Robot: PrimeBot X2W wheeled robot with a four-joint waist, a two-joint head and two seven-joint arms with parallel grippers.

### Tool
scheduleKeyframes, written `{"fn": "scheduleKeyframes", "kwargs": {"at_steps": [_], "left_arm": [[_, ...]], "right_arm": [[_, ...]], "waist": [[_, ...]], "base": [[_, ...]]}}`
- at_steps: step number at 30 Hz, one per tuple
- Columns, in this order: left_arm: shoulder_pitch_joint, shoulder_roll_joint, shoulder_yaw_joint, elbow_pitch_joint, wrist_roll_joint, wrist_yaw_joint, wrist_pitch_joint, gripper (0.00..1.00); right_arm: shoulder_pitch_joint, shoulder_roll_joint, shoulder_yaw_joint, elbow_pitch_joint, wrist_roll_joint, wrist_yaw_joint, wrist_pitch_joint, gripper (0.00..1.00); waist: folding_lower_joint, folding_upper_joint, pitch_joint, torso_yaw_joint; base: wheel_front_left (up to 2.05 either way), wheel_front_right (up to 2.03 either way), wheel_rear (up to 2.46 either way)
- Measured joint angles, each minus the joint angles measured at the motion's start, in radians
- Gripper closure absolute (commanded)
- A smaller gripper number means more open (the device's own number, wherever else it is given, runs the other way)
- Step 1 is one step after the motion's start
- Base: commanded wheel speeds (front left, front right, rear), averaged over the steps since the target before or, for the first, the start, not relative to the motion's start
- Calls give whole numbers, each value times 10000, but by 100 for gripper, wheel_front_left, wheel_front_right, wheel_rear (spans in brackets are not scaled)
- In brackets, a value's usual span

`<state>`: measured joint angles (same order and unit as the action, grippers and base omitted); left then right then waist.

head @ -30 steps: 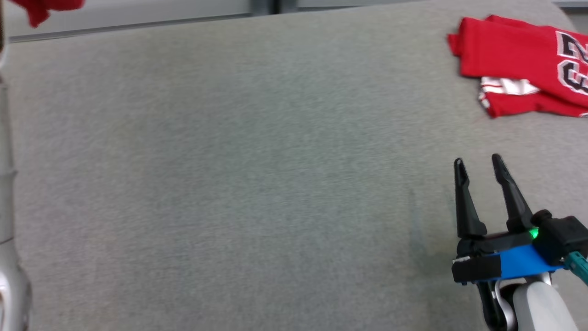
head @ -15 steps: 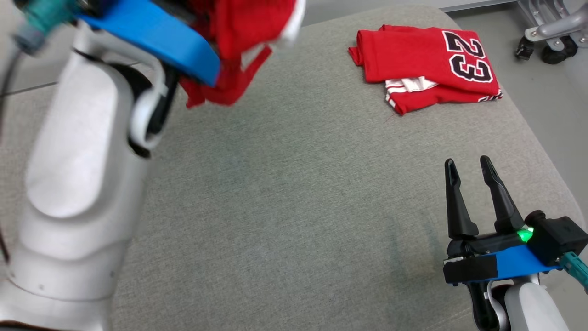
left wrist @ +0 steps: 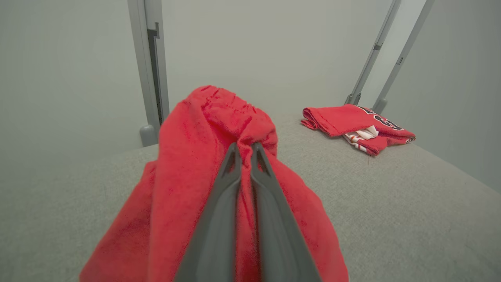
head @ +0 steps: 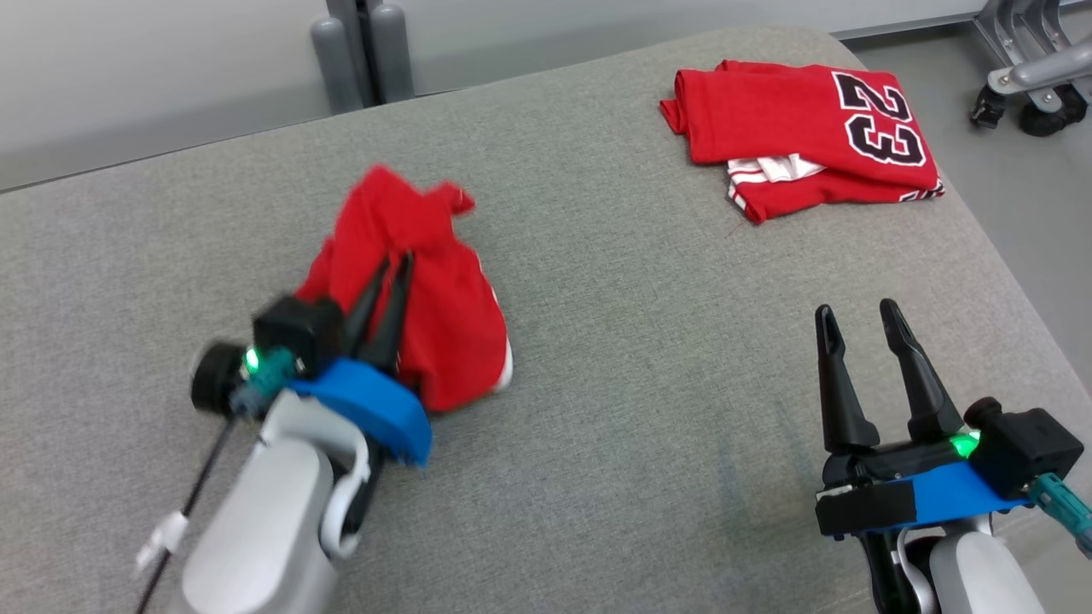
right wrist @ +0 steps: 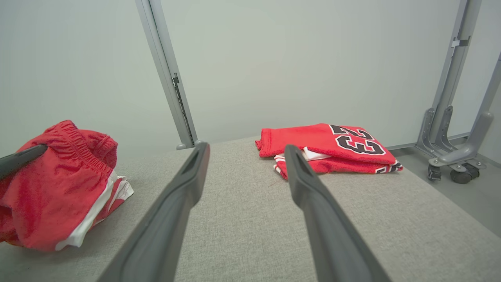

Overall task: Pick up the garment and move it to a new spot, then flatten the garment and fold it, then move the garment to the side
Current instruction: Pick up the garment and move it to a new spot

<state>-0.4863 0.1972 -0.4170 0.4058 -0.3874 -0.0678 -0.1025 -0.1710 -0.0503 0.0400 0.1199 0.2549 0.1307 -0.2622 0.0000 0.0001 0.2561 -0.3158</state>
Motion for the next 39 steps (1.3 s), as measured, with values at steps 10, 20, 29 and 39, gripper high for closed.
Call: {"fn": "scheduleKeyframes", "kwargs": {"at_steps": [10, 20, 29, 39], "left_arm": [[1203, -428, -851, 744, 489, 270, -930, 0], [1246, -86, 119, -263, 886, 1085, -1580, 0], [2769, 282, 1887, -1994, 1195, 1697, -1592, 0], [4623, 173, 3329, -2719, 1158, 1223, -1593, 0]], "right_arm": [[128, 4, 98, 238, -132, 0, -2, 0], [418, 6, -71, 447, -303, 0, -4, 0], [606, 8, -395, 512, -376, 0, -2, 0], [1005, 12, -523, 740, -535, 0, -2, 0]], "waist": [[0, 1, -246, 511], [0, 0, -901, 1460], [0, -1, -1309, 2364], [0, -1, -1823, 2996]], "base": [[0, 0, 0], [0, 0, 0], [0, 0, 0], [0, 0, 0]]}}
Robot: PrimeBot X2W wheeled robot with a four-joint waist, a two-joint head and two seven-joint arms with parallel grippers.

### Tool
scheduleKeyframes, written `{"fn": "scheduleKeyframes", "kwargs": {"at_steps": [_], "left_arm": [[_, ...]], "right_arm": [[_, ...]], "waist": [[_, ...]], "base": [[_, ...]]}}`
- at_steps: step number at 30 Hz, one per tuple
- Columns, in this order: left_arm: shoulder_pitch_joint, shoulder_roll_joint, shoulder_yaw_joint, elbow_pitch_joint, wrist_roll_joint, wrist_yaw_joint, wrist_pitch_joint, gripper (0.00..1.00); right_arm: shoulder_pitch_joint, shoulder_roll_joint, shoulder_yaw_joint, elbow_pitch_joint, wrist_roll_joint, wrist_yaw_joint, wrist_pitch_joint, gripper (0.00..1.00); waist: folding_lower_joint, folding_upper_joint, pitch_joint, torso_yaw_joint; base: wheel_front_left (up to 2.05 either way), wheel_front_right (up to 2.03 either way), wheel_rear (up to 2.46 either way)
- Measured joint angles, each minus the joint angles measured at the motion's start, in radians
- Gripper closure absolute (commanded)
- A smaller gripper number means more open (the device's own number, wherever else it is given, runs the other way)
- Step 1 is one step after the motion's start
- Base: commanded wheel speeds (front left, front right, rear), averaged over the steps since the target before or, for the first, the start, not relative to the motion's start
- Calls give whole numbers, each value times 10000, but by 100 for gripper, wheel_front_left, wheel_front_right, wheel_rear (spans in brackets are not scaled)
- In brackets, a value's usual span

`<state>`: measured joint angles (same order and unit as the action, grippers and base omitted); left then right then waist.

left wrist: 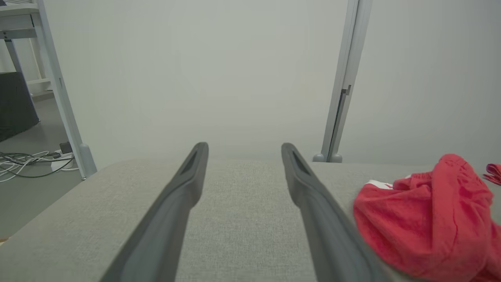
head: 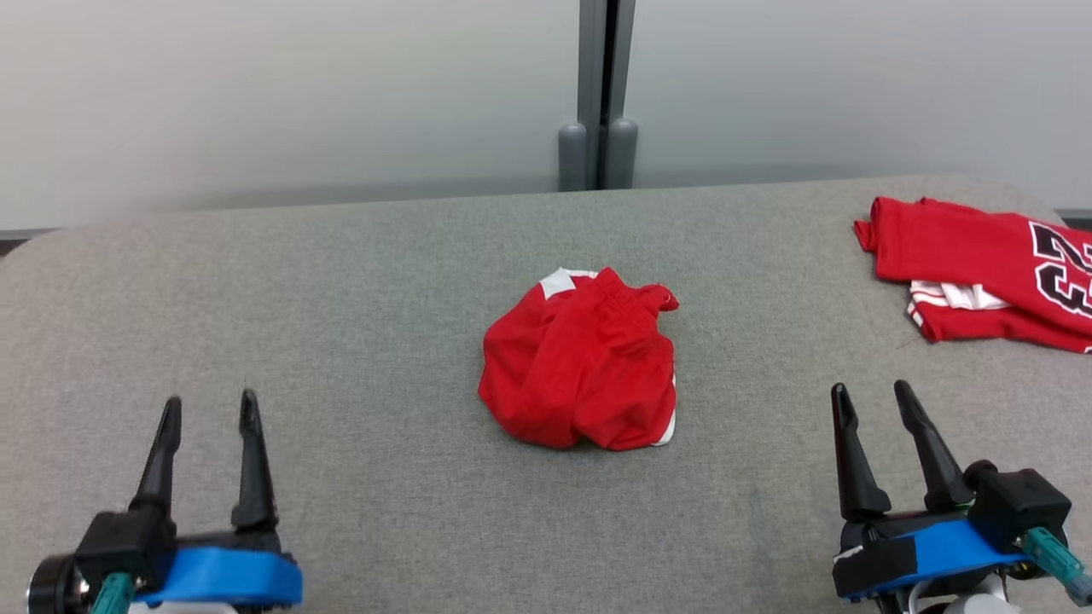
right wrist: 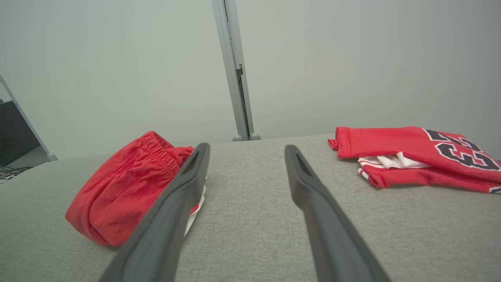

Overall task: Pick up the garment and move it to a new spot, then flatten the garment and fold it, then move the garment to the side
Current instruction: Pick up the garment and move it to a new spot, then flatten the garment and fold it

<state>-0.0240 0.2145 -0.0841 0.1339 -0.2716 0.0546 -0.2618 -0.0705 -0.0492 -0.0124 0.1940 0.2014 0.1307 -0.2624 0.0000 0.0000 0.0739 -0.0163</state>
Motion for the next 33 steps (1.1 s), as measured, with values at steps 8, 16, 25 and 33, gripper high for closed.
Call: {"fn": "scheduleKeyframes", "kwargs": {"at_steps": [8, 16, 25, 33], "left_arm": [[780, -261, 343, 301, 102, -466, 0, 0], [853, -569, 583, 639, 299, -725, 0, 0], [854, -637, 803, 809, 635, -880, 0, 0], [826, -731, 1039, 855, 796, -955, 0, 0]], "right_arm": [[366, 0, 42, 169, -259, 0, 0, 0], [585, 0, 186, 560, -420, 0, 0, 0], [578, -2, 272, 721, -431, 0, 0, 0], [554, 0, 278, 798, -435, 0, 0, 0]], "waist": [[-1, 0, -356, 240], [0, 0, -462, 237], [1, 0, -336, 118], [1, 1, -283, 99]], "base": [[0, 0, 0], [0, 0, 0], [0, 0, 0], [0, 0, 0]]}}
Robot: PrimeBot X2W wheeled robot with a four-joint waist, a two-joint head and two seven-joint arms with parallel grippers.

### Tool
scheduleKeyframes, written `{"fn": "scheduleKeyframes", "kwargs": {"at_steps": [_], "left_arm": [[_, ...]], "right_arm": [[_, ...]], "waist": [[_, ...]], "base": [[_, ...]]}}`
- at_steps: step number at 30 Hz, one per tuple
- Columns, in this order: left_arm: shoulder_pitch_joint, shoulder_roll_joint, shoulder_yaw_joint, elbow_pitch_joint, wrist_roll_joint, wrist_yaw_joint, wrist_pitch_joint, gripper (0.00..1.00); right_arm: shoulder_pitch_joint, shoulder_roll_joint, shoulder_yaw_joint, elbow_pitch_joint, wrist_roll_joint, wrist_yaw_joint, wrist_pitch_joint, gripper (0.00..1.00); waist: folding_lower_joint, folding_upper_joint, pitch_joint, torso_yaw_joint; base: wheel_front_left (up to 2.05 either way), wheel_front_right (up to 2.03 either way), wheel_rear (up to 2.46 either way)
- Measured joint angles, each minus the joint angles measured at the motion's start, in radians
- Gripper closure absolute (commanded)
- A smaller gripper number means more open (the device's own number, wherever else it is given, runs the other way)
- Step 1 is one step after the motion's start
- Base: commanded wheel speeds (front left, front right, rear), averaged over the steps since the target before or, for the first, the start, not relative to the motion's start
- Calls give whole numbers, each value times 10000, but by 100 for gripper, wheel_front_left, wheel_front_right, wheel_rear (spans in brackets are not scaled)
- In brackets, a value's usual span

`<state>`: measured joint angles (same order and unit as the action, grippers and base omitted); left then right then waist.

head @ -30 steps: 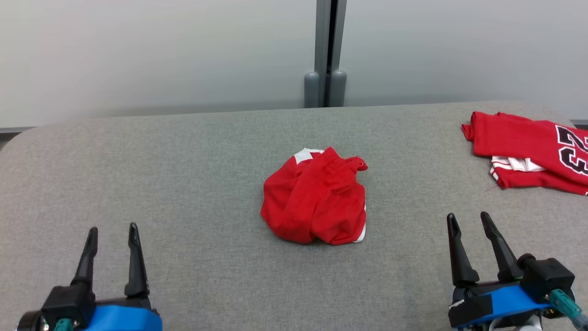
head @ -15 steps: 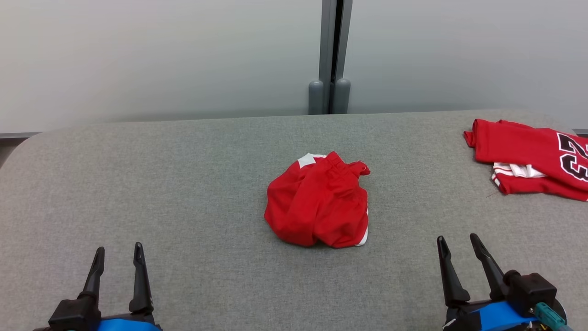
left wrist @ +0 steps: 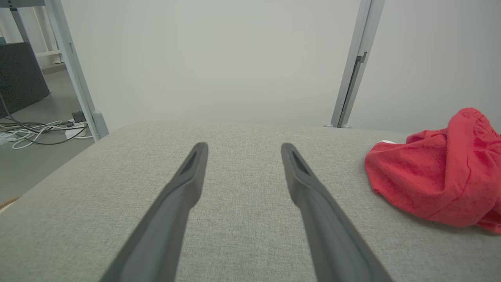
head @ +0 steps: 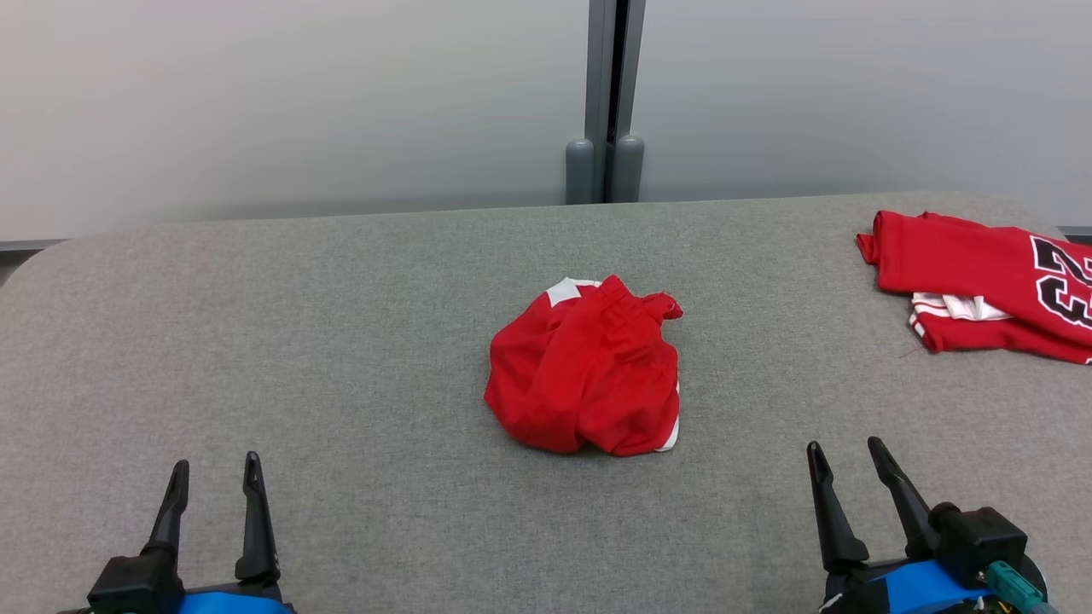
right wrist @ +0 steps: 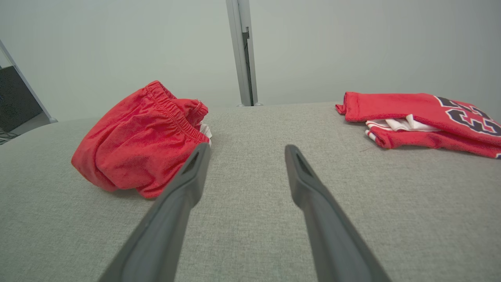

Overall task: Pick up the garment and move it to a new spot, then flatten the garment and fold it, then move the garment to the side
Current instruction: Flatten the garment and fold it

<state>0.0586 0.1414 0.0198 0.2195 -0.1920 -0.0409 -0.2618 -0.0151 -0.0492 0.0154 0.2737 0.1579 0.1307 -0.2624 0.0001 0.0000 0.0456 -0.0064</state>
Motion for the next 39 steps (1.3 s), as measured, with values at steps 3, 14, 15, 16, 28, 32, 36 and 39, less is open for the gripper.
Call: {"fn": "scheduleKeyframes", "kwargs": {"at_steps": [3, 14, 15, 16, 28, 32, 36, 39], "left_arm": [[-11, -50, 52, 10, 56, -40, 0, 0], [-54, -236, 303, -10, 190, -140, 0, 0], [-88, -251, 295, -10, 228, -178, 0, 0], [-164, -265, 282, -13, 267, -188, 0, 0], [-1248, -454, -36, -123, 577, -391, 0, 0], [-1518, -516, -163, -90, 648, -447, 0, 0], [-1752, -623, -309, -38, 696, -479, 0, 0], [-1849, -698, -336, -8, 706, -495, 0, 0]], "right_arm": [[-5, 0, 2, 2, 2, 0, 0, 0], [-520, -17, 510, 228, 79, 0, 0, 0], [-821, -48, 671, 288, 54, 0, 0, 0], [-1134, -107, 819, 334, 13, 0, 0, 0], [-4637, -640, 1770, 3620, -40, 0, 173, 0], [-5212, -717, 1902, 5102, 77, 0, 132, 0], [-5676, -679, 2063, 6312, 236, 0, 58, 0], [-5912, -594, 2153, 7099, 345, 0, 40, 0]], "waist": [[0, 0, 18, -4], [-1, 1, 197, -26], [-1, 0, 245, -20], [0, 1, 295, -8], [0, 1, 1115, 682], [1, 2, 1417, 1052], [0, 2, 1725, 1383], [1, 3, 1885, 1615]], "base": [[0, 0, 0], [0, 0, 0], [0, 0, 0], [0, 0, 0], [0, 0, 0], [0, 0, 0], [0, 0, 0], [0, 0, 0]]}}
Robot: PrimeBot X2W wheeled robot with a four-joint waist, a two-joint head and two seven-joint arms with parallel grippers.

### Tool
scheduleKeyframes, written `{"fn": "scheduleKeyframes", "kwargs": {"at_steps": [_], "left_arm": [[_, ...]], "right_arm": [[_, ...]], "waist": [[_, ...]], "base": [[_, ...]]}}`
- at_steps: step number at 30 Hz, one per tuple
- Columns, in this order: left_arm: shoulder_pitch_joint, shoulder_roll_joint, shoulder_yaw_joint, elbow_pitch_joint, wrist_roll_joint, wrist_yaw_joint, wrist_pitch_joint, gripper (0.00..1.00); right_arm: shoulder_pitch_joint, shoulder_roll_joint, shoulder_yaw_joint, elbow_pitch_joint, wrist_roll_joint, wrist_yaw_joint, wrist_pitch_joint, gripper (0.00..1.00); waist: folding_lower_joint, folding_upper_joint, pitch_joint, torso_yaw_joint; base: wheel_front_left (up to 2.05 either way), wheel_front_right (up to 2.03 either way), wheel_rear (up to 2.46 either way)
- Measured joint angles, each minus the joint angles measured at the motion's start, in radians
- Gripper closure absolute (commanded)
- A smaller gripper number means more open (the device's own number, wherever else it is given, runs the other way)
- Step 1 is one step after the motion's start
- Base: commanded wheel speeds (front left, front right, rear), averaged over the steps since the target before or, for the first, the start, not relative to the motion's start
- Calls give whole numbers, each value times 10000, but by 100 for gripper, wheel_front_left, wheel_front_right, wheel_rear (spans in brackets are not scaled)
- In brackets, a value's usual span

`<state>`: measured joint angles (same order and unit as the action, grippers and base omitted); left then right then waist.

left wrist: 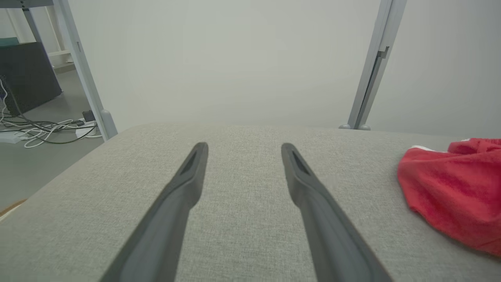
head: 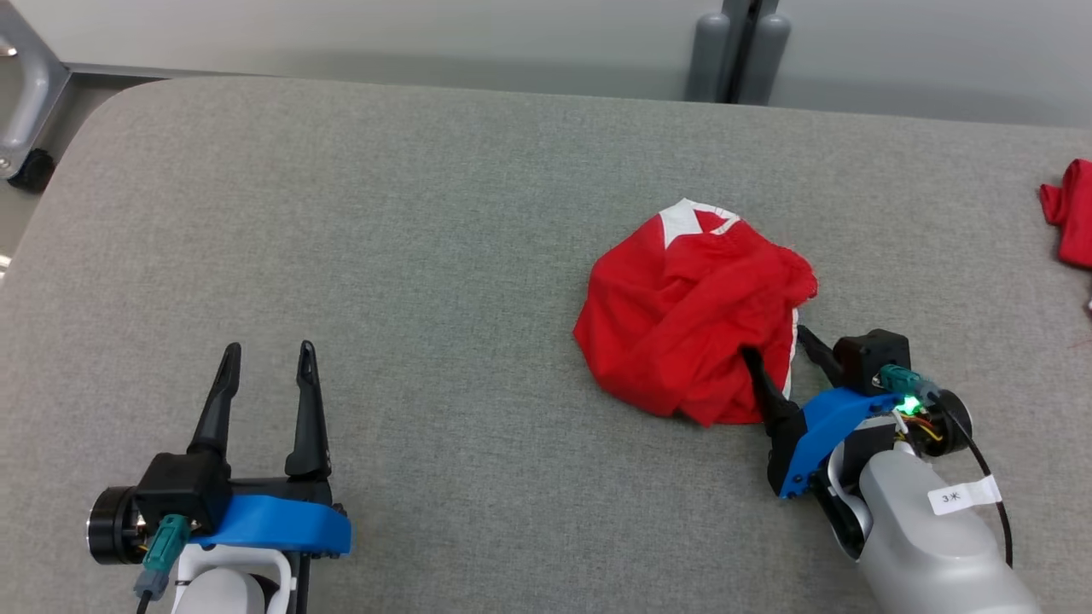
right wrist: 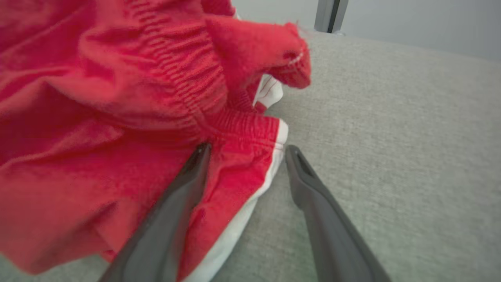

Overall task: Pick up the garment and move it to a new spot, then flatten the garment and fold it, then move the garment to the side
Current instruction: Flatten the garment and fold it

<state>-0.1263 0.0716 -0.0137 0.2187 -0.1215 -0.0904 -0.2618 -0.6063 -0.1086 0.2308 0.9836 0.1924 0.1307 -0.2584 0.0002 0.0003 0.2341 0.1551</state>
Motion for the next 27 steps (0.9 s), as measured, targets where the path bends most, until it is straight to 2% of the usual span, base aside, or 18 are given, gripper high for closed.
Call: {"fn": "scheduleKeyframes", "kwargs": {"at_steps": [6, 7, 8, 13, 18, 22, 27], "left_arm": [[-15, -65, -10, 159, 73, -44, 0, 0], [-14, -71, -2, 178, 73, -44, 0, 0], [-10, -77, 6, 194, 75, -44, 0, 0], [111, -109, 98, 209, 75, -46, 0, 0], [231, -125, 326, 144, 84, -73, 0, 0], [307, -132, 360, 98, 96, -86, 0, 0], [336, -150, 374, 21, 117, -90, 0, 0]], "right_arm": [[-244, 211, -96, 941, 351, -2, -71, 0], [-231, 276, -102, 907, 462, -2, -67, 59], [-202, 341, -96, 784, 533, -2, -58, 100], [104, 359, -278, -345, 748, 0, -54, 100], [379, 244, -259, -2138, 830, 0, -58, 100], [577, 334, 445, -3722, 813, 0, -56, 100], [829, 454, 2121, -5145, 834, 0, -56, 100]], "waist": [[-1, -1, -45, 253], [-2, -1, -91, 262], [-2, -1, -133, 256], [-2, 0, -399, 145], [-2, -2, -635, -44], [-3, -3, -815, -165], [-3, -3, -973, -145]], "base": [[0, 0, 0], [0, 0, 0], [0, 0, 0], [0, 0, 0], [0, 0, 0], [0, 0, 0], [0, 0, 0]]}}
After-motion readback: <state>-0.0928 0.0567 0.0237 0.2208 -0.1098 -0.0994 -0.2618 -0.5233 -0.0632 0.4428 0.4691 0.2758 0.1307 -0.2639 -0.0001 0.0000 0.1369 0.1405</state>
